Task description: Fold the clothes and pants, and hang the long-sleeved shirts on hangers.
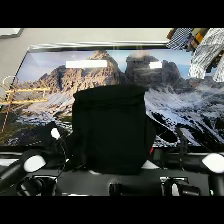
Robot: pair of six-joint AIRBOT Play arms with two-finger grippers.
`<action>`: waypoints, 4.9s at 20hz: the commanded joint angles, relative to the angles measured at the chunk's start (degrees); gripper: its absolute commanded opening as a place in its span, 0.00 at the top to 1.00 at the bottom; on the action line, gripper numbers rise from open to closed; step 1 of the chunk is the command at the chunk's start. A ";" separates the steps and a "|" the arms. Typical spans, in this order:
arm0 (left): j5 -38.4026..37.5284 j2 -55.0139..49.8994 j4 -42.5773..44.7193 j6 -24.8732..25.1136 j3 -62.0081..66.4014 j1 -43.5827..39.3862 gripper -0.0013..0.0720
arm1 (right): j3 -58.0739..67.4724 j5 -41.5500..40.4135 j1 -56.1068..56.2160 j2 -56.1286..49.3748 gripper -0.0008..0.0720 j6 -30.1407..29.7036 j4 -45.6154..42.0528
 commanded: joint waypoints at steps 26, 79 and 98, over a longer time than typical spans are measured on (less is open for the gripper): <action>2.93 -46.60 -7.02 27.85 38.42 24.81 0.49 | 20.52 -49.31 14.49 -46.42 0.61 -2.89 6.82; -3.87 -37.22 27.85 22.16 44.63 10.40 0.94 | 46.95 -20.06 38.34 -44.74 0.94 32.15 -42.86; -32.70 -26.32 27.43 14.38 67.17 9.44 0.94 | 88.48 11.85 38.82 -50.21 0.93 18.95 -39.60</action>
